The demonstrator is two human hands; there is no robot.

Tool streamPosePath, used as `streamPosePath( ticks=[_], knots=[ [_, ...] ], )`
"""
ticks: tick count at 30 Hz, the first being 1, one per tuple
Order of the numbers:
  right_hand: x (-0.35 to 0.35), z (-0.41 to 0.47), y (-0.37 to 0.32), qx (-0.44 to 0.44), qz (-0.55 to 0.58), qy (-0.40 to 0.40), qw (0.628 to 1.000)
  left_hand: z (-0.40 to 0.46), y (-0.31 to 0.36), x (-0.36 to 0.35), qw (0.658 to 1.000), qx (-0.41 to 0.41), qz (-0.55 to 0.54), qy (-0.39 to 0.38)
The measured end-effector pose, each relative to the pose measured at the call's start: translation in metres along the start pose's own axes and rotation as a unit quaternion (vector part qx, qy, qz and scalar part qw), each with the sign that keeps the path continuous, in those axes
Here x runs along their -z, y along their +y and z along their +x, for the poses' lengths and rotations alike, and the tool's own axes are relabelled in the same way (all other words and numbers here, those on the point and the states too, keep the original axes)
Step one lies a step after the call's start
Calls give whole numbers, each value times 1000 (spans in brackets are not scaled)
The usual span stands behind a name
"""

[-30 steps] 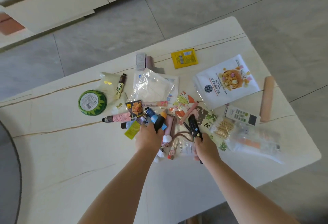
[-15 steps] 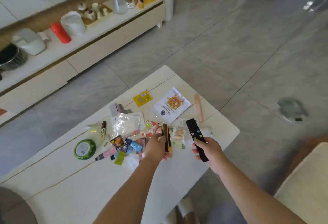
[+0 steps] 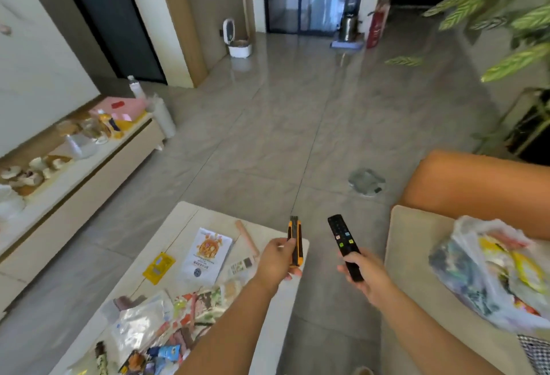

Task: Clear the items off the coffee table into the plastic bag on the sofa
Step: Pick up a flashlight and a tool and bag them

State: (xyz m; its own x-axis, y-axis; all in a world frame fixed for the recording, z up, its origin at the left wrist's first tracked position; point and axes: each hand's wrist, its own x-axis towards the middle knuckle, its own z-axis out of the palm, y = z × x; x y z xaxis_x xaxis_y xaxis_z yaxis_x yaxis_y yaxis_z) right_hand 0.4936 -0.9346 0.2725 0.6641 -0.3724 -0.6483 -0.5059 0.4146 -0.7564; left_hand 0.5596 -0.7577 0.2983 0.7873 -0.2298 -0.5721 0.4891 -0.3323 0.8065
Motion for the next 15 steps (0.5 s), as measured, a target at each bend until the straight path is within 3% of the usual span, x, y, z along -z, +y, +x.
streamPosePath(
  ticks=[8,15],
  knots=[
    [139,12,-39,12,138,86,987,16,60,-140,991,-30,61,-119],
    [260,43,-53,-24,243,202,948,38,87,-272,974,-37,124,-185]
  ],
)
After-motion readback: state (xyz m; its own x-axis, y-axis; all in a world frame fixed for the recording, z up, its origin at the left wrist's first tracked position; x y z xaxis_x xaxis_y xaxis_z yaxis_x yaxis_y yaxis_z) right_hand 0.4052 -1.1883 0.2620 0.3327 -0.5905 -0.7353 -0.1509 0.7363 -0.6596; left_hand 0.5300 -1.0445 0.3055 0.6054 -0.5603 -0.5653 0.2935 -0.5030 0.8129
